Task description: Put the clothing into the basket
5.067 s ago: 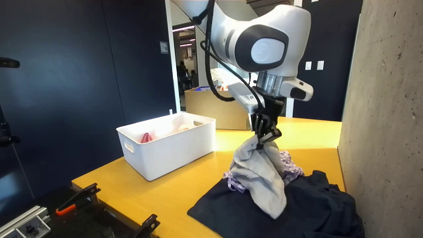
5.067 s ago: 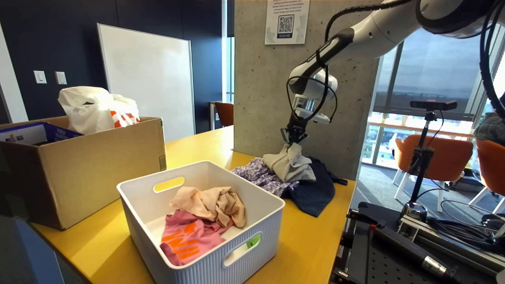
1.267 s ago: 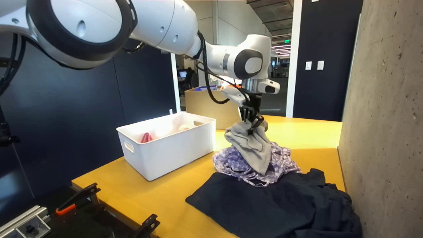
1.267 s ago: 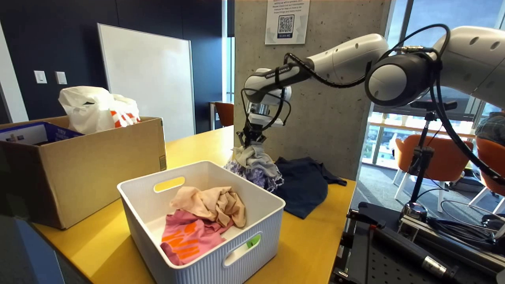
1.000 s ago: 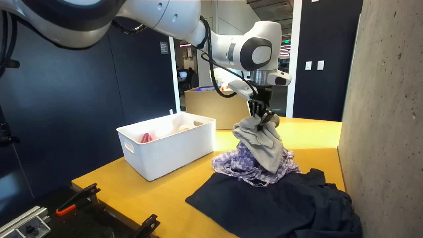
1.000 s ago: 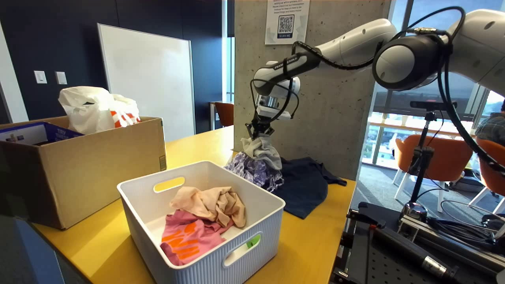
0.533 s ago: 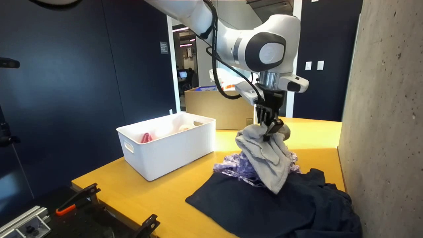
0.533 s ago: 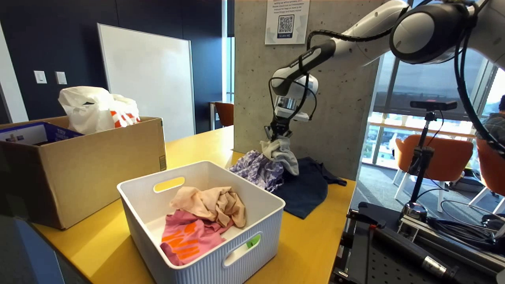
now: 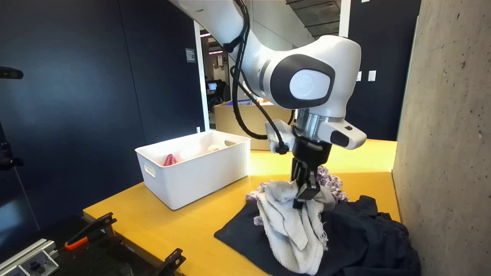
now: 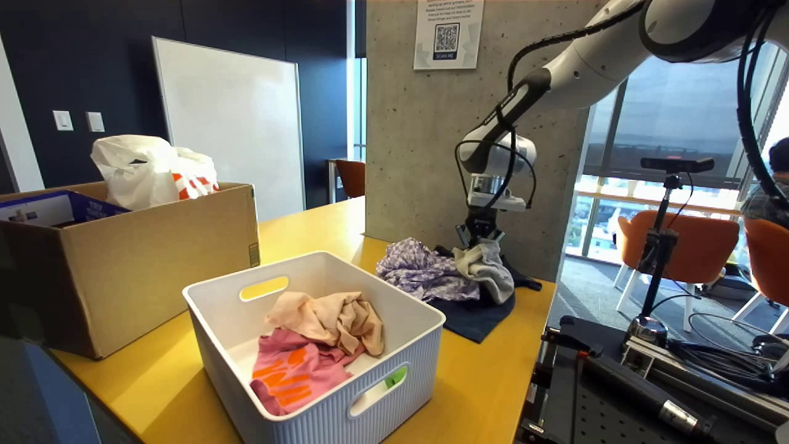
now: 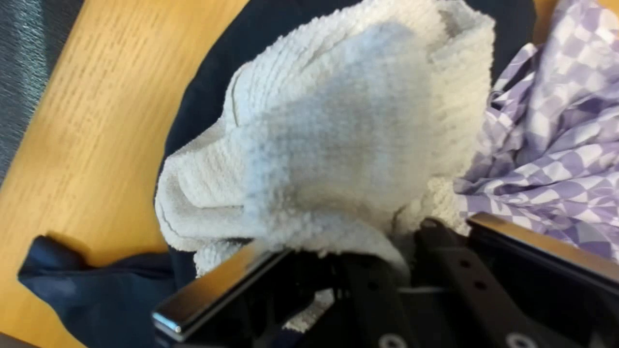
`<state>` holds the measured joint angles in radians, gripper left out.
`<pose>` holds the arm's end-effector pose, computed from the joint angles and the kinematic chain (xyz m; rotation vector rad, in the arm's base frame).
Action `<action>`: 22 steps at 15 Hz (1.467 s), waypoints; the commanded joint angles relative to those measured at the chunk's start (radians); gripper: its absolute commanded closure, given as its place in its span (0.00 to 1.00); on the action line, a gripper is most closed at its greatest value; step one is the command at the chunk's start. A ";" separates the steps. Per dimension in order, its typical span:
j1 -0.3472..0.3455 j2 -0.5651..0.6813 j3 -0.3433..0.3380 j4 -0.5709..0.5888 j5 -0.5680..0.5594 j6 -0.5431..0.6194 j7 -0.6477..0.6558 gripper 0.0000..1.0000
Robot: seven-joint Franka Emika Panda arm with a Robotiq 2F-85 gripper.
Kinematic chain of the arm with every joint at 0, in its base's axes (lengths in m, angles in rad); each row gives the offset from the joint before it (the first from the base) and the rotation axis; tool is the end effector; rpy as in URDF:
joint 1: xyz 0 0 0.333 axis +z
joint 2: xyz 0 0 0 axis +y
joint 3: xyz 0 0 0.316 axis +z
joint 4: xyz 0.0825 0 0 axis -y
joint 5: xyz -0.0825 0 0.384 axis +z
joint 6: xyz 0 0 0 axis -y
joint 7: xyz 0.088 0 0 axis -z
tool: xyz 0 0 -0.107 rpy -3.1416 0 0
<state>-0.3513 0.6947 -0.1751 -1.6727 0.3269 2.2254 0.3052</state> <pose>0.5874 -0.3168 0.1937 -2.6156 1.4546 0.1618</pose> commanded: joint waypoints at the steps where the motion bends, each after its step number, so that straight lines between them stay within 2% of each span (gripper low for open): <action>1: 0.027 -0.069 -0.030 -0.175 0.016 0.114 0.028 0.96; 3: 0.033 -0.066 -0.027 -0.208 0.017 0.168 0.028 0.96; 4: 0.036 -0.066 -0.025 -0.221 0.018 0.197 0.029 0.57; 5: 0.044 -0.074 -0.028 -0.242 0.013 0.226 0.033 0.55; 7: 0.061 -0.095 -0.039 -0.267 -0.002 0.277 0.040 0.41; 12: 0.001 -0.152 -0.057 -0.189 0.023 0.185 0.027 0.05; 13: -0.011 -0.150 -0.066 -0.159 0.025 0.161 0.035 0.01; 17: -0.041 -0.070 -0.086 0.003 0.037 0.061 0.112 0.00; 22: 0.005 0.034 -0.114 0.112 0.001 0.049 0.308 0.00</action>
<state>-0.3872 0.6510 -0.2581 -1.6472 0.3424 2.3008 0.4923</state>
